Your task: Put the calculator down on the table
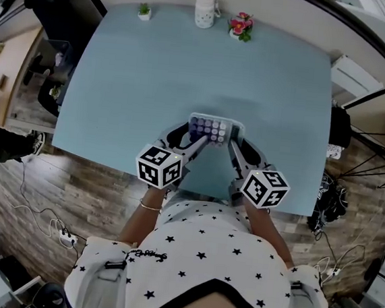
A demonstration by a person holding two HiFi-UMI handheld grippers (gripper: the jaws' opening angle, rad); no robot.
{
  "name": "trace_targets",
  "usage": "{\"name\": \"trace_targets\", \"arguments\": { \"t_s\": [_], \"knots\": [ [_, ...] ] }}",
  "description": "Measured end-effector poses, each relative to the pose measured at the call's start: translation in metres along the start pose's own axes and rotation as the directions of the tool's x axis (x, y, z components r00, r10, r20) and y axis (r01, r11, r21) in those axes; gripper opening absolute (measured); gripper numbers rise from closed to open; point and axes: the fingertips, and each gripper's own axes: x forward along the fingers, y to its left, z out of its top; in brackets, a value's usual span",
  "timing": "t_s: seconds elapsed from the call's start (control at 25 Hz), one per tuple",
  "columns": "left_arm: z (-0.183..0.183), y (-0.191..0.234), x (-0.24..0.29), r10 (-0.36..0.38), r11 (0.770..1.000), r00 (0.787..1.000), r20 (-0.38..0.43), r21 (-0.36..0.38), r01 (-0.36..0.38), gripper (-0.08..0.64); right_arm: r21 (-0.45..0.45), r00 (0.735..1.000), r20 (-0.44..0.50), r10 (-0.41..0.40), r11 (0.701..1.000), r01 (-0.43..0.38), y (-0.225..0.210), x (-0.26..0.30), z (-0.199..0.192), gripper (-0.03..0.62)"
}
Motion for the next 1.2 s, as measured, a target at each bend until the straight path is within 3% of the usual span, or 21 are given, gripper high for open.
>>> {"name": "trace_targets", "arguments": {
  "t_s": [1.2],
  "knots": [
    [-0.045,0.047,0.042,0.009,0.999,0.986,-0.165,-0.031,-0.015,0.268,-0.017,0.984,-0.162,-0.079,0.997,0.077,-0.034,0.044,-0.036,0.100]
  ]
}}
